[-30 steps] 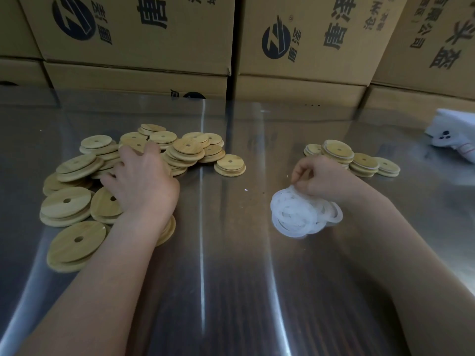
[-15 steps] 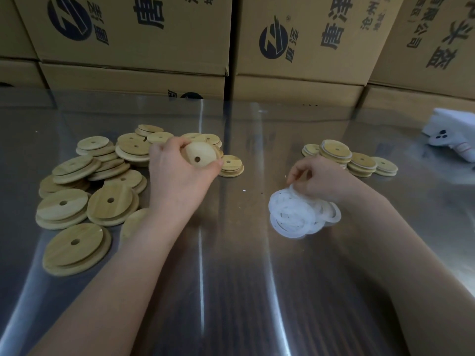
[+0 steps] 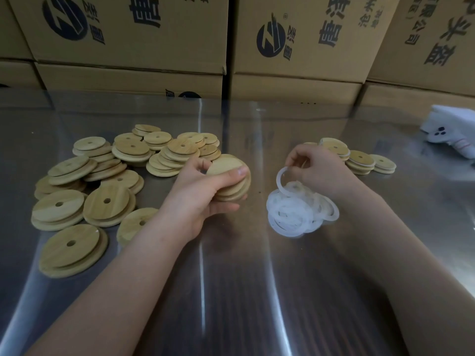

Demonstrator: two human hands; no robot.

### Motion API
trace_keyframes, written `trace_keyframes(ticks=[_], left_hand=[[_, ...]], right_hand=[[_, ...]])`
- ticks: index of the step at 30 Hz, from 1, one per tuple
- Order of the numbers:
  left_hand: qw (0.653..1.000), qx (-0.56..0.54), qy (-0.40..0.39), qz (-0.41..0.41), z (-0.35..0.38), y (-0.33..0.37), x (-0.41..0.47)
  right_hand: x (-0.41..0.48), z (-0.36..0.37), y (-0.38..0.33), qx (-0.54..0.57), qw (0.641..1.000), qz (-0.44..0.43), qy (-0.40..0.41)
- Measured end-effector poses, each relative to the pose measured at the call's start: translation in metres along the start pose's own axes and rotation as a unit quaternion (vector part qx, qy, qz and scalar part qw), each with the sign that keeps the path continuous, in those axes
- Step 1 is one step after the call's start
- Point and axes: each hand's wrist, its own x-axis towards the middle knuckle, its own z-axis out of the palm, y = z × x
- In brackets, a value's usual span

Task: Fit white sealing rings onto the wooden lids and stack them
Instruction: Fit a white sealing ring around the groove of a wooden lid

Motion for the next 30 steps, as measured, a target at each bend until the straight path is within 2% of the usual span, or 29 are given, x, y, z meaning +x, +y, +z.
trace_keyframes(ticks=[9,16,21,27,30], left_hand=[[0.995,-0.080,-0.013,-0.057,-0.010,-0.012,0.013],[0.990,-0.123,-0.001,-0.073,-0.008,-0.011,0.015],[0.987,-0.143,0.003,-0.079,-0.006,-0.007,0.012],[0.989,-0.132,-0.018,-0.065,-0.005,-0.008,0.010],[0.990,-0.124,-0.036,-0.051,-0.004,-0.009,0.010]], right_hand=[[-0.003,0.001,-0.007,0.074,0.996,-0.006,0.053],[-0.002,0.002,-0.014,0.159,0.985,0.016,0.060],[-0.005,-0.002,-0.019,0.251,0.967,0.034,0.020],[-0.008,-0.001,-0.030,0.353,0.933,0.002,-0.068],[-0.010,0.006,-0.035,0.362,0.928,-0.017,-0.093]])
